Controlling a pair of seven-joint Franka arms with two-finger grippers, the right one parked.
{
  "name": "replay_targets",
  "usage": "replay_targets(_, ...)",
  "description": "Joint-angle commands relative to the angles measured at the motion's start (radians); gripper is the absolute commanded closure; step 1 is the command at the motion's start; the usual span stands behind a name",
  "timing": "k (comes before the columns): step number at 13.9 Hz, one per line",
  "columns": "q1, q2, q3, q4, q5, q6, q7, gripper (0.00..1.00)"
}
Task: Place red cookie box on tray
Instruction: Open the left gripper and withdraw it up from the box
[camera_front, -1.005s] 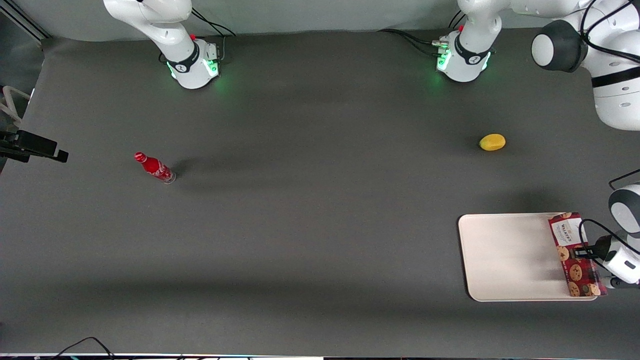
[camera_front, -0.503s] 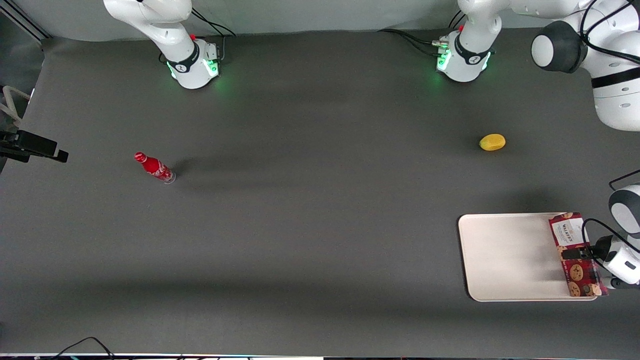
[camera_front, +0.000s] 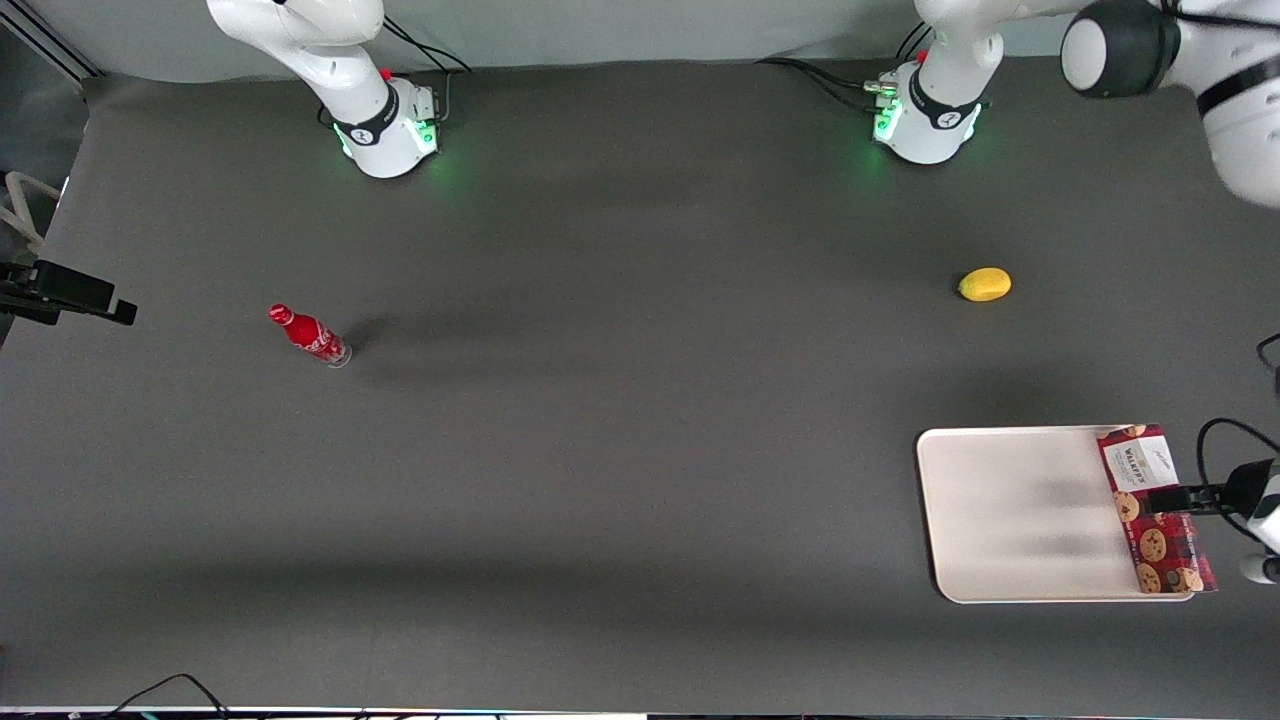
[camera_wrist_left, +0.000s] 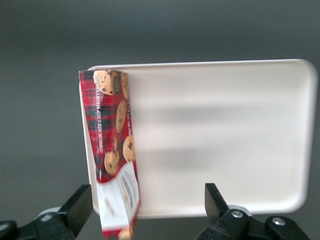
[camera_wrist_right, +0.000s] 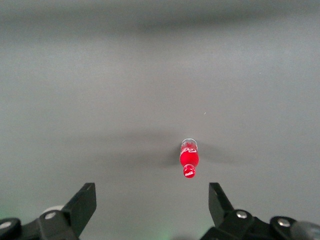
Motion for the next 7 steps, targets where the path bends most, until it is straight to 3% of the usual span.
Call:
replay_targets(1, -0.037, -0.16, 0.01, -0.09, 0.023, -0.109, -0.069, 0.0)
replay_targets(4, -0.086, -0.254, 0.01, -0.108, 0.029, -0.233, -0.134, 0.0)
replay_targets(7, -0.144, -0.416, 0.007, -0.305, 0.072, -0.197, -0.183, 0.0)
